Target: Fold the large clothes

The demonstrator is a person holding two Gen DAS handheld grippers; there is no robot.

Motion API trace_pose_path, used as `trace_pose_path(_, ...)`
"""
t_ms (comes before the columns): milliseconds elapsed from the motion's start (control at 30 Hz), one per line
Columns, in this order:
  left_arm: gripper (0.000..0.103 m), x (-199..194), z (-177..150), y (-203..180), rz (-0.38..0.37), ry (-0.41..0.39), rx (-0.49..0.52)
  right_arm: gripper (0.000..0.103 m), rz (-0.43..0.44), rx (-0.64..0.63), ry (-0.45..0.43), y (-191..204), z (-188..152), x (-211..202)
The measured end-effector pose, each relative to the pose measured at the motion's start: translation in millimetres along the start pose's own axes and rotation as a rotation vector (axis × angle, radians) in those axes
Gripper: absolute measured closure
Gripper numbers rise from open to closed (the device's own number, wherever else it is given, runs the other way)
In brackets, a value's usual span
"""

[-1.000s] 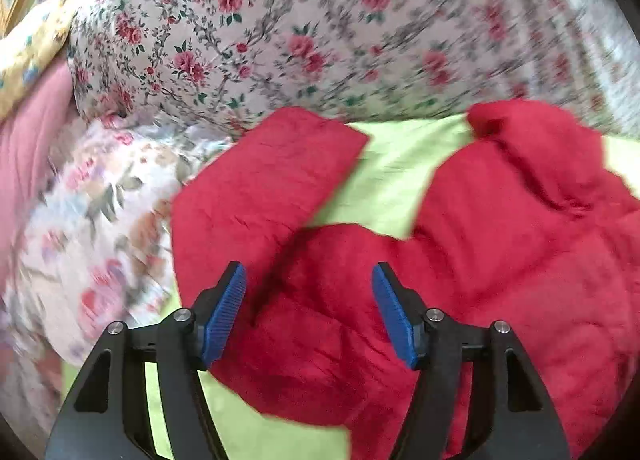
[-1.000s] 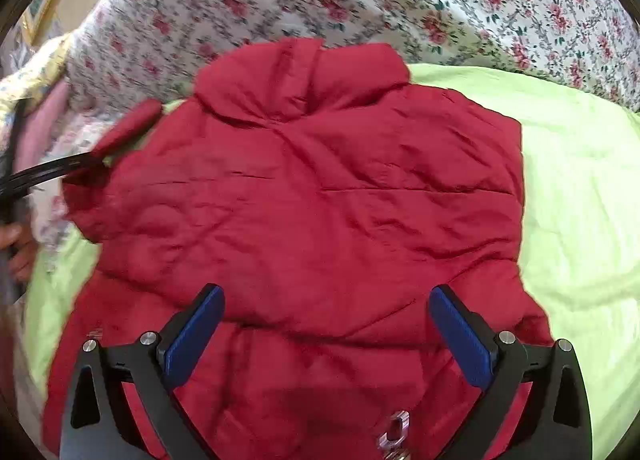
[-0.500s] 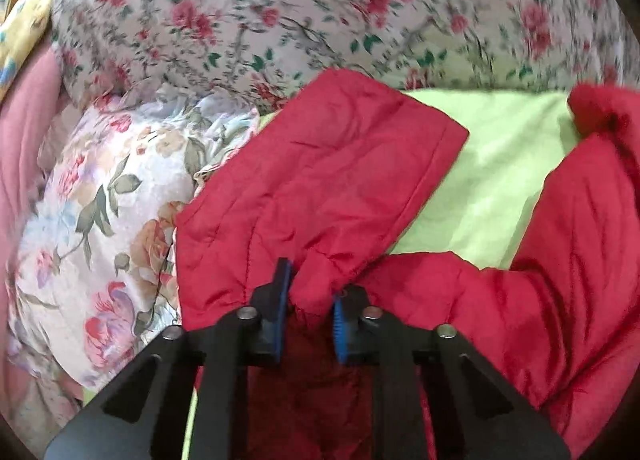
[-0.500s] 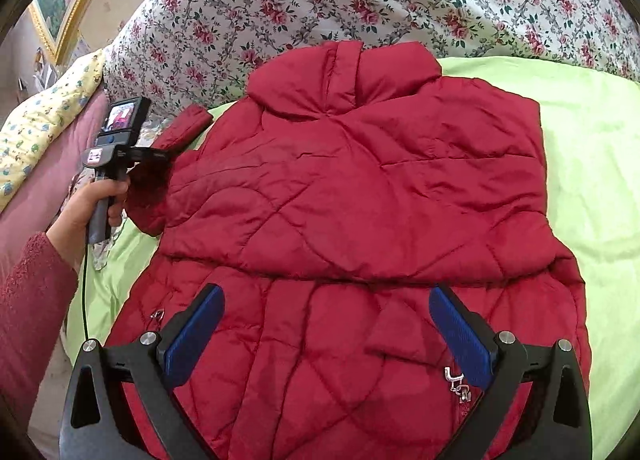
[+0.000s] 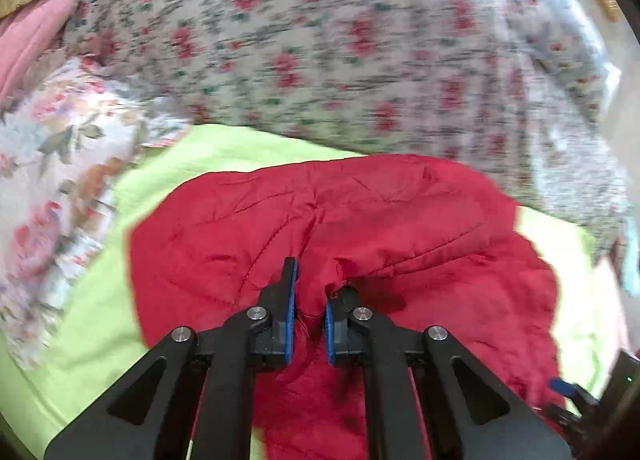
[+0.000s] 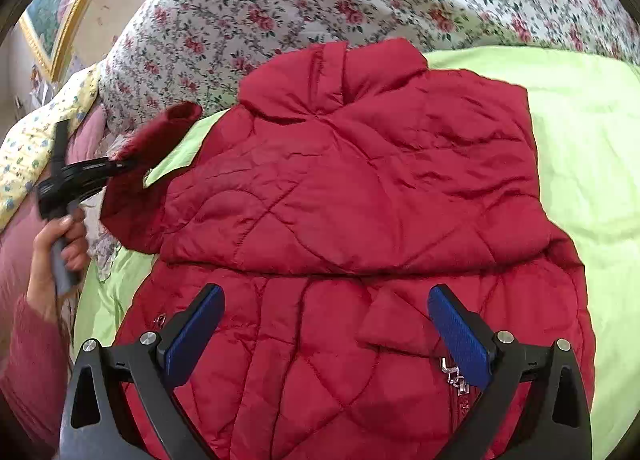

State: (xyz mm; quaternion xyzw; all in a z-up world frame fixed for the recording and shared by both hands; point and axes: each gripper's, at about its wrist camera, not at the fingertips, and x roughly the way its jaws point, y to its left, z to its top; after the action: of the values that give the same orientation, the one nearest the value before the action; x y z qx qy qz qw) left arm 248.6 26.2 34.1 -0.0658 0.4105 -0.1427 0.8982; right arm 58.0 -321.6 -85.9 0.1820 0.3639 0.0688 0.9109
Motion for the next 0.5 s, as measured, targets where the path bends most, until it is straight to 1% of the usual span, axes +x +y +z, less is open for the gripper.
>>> trace_pose_path(67,0.094,-6,-11,-23,-0.059,-0.008,0.005,0.001,0.006,0.02,0.001,-5,0,-1)
trace_pose_path(200,0.094,-9,-27,-57,-0.159,-0.007,0.007,0.001,0.028,0.053,-0.003,-13,0,-6)
trace_pose_path(267,0.095,-4,-34,-72,-0.188,0.002,0.021,0.001,0.05,0.084,-0.002,-18,1,-7)
trace_pose_path(400,0.095,12,-48,-103,-0.242,0.048,0.016,0.001,0.087,0.149,-0.014,-31,2,-13)
trace_pose_path(500,0.095,22,-59,-122,-0.259,0.064,0.026,0.001,0.169,0.222,-0.031,-43,6,-16)
